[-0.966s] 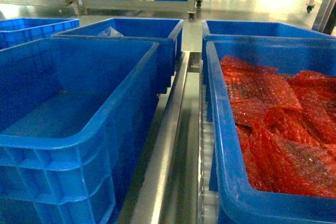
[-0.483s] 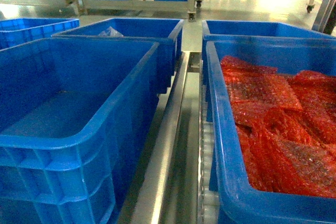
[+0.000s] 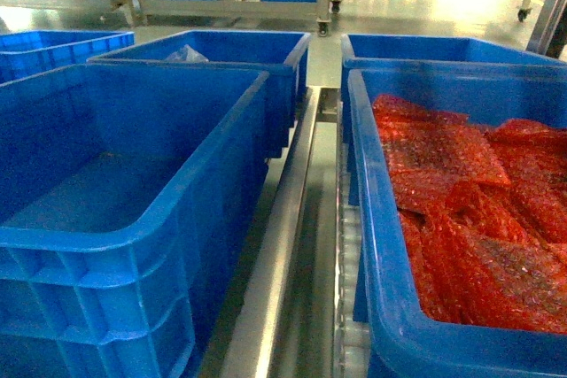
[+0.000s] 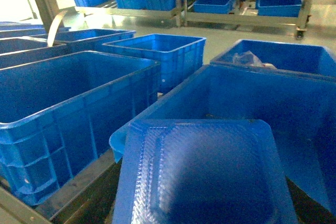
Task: Pick blue part to blue bin on bottom shelf
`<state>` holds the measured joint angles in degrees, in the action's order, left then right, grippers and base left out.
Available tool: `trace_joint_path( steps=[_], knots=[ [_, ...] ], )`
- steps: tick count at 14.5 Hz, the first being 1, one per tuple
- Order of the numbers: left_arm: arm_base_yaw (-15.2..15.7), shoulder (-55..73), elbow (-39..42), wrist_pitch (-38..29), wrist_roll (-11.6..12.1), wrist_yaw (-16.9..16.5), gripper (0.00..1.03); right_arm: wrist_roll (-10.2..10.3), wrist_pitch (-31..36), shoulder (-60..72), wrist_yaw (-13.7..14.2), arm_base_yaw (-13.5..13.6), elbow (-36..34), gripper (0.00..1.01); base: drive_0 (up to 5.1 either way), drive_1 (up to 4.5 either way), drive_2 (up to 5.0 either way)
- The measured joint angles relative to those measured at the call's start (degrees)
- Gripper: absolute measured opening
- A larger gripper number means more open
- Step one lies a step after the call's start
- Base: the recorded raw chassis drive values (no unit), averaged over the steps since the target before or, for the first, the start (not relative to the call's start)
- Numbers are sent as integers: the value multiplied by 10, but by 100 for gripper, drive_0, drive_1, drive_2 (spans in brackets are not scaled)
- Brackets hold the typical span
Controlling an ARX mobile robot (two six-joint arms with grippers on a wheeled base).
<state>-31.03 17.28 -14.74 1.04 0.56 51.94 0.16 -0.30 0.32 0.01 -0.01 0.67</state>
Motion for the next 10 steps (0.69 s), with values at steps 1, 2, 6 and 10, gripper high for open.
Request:
trace_joint_path(
  steps=[1, 2, 6, 10],
  knots=[
    [23, 26, -9, -38, 0, -42, 43, 0, 0, 0, 0, 0, 0, 98, 0, 0, 0],
    [86, 123, -33, -105, -4, -120, 43, 0, 0, 0, 0, 0, 0, 98, 0, 0, 0],
    [134, 442, -119, -276, -34, -268, 43, 0, 0, 0, 0, 0, 0, 98, 0, 0, 0],
    [134, 502, -144, -300, -42, -266, 90, 0, 0, 0, 0, 0, 0, 98, 0, 0, 0]
  ],
)
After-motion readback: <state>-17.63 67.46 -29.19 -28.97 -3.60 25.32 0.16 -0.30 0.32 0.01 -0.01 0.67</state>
